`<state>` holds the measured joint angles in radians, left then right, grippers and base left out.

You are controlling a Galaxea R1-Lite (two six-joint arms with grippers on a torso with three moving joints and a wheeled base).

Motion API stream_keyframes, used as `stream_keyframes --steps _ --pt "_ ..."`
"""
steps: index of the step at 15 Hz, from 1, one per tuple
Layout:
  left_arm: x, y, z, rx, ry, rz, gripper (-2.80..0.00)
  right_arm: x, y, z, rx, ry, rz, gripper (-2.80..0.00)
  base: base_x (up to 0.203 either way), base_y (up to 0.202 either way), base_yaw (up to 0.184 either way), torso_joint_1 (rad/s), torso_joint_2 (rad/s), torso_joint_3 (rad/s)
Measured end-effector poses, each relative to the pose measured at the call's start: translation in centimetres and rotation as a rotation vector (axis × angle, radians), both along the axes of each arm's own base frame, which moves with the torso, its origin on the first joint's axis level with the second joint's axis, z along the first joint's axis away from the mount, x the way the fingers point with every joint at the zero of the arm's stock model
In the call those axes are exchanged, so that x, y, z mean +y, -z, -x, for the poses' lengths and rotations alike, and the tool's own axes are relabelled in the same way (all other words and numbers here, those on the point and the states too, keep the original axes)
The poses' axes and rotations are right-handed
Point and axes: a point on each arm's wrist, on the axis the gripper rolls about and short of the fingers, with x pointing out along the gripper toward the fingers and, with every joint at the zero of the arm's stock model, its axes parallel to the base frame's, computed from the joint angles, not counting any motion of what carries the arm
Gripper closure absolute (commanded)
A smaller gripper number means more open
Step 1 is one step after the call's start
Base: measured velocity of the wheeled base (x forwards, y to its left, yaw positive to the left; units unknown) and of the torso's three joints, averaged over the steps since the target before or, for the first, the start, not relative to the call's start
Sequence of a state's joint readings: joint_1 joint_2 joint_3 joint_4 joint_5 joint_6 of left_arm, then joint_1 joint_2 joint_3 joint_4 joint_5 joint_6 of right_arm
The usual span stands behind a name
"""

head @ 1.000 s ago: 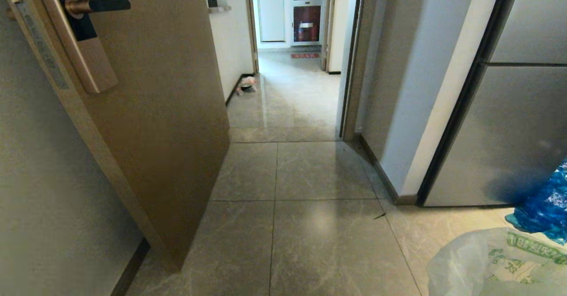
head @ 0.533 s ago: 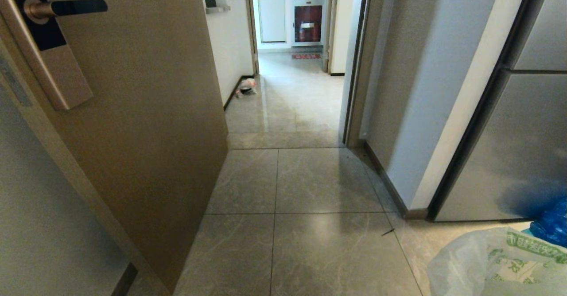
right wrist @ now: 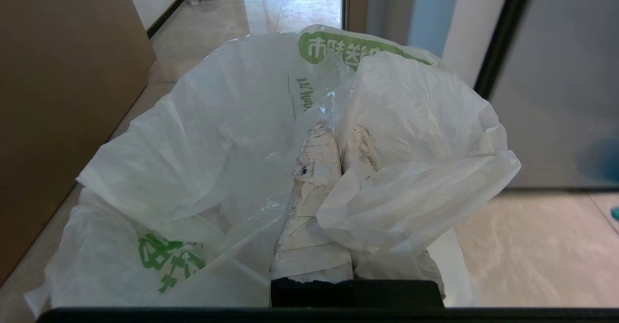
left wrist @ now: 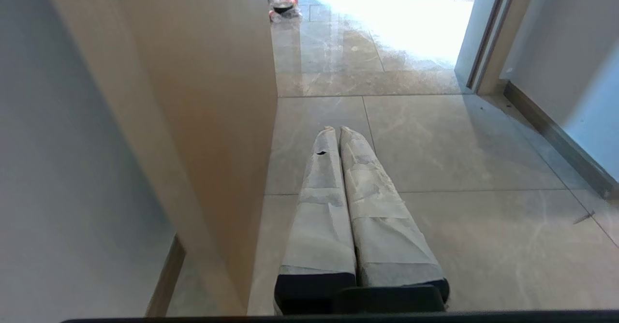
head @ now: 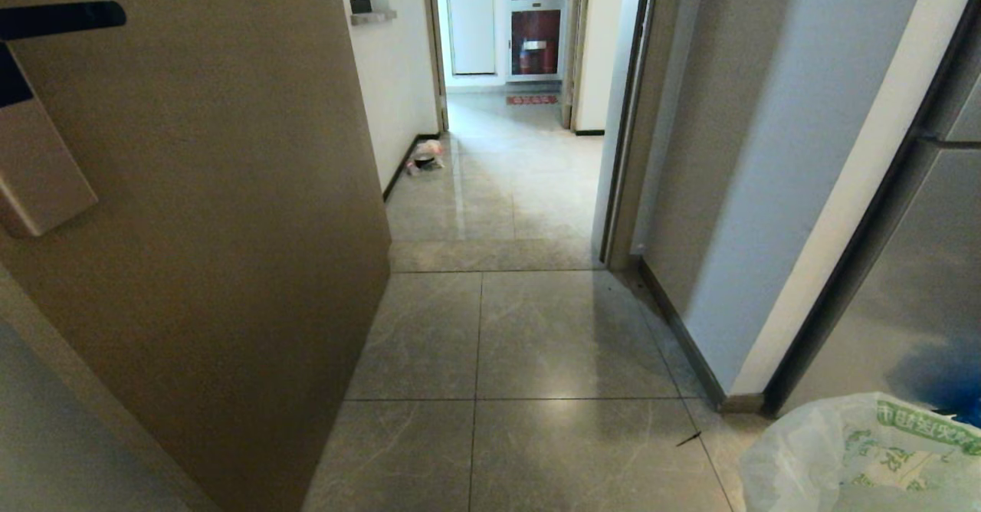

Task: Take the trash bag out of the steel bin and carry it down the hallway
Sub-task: Put the trash bag at the door

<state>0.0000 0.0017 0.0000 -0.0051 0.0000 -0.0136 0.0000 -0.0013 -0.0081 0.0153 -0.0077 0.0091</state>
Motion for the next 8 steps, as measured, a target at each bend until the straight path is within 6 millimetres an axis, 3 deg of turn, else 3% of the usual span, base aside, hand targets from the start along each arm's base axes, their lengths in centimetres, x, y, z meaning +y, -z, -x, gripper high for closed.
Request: stream_keyframes --steps 8 --pt "0.0 0.0 0.0 0.0 0.0 -0.002 0.0 0.0 0.0 0.0 0.0 0.0 0.0 0.0 0.192 0.0 0.001 0.003 0.0 0.004"
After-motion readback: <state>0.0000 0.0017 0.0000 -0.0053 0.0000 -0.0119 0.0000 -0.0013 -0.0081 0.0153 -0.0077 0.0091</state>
